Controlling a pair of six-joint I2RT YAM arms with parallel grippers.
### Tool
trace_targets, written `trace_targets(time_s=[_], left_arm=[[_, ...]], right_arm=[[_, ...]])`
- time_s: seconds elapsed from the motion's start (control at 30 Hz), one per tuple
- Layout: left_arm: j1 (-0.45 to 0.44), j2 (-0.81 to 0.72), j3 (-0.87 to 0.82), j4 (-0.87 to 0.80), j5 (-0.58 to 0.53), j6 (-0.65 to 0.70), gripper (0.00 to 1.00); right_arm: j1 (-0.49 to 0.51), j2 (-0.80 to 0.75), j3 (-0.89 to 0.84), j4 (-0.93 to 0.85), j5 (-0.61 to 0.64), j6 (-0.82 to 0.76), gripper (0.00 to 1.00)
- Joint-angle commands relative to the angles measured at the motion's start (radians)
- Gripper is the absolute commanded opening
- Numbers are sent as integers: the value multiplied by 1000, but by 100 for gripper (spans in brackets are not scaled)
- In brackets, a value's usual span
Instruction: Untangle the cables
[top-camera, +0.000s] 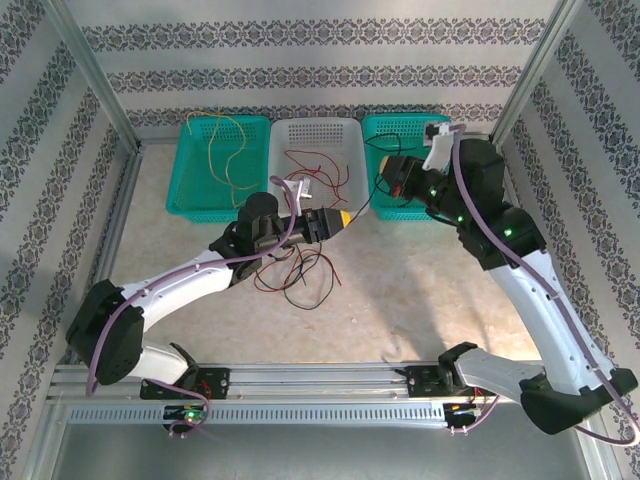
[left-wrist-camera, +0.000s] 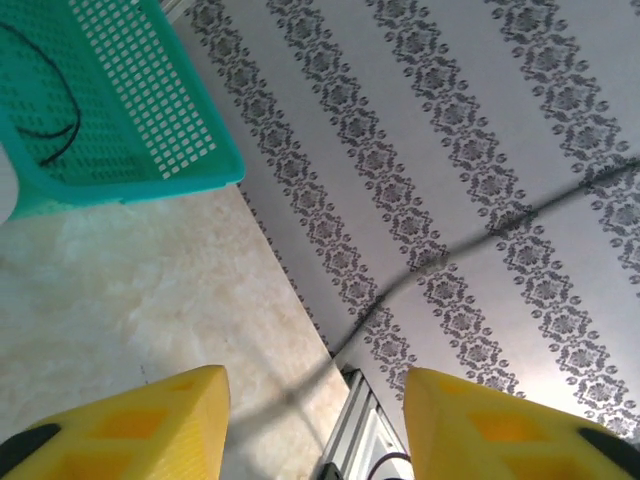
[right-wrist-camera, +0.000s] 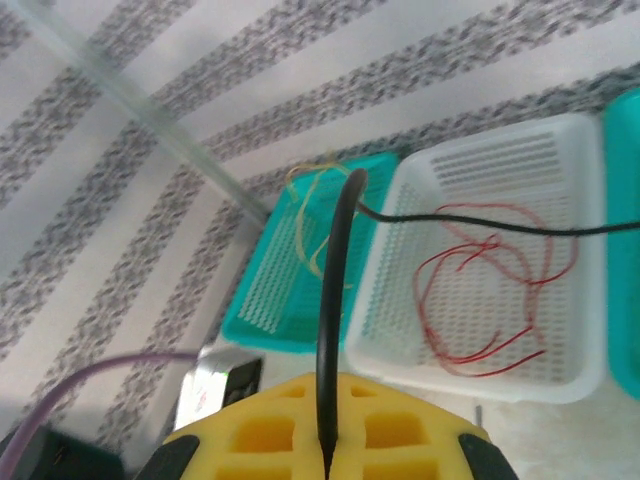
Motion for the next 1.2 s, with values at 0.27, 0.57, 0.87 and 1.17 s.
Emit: trace_targets(time_s=[0.27, 0.57, 0.87, 1.17], left_arm=[[34, -201, 49, -597, -487, 226, 70], [57, -246, 29, -686, -493, 250, 65], [85, -243, 10, -738, -482, 233, 69], [120, -215, -13, -679, -398, 180, 63]], right_arm=[[-312, 310, 295, -193, 27, -99, 4], [-396, 705, 618, -371, 3, -119, 33], [-300, 736, 650, -459, 50, -155, 55], [-6, 381, 47, -212, 130, -70, 58]])
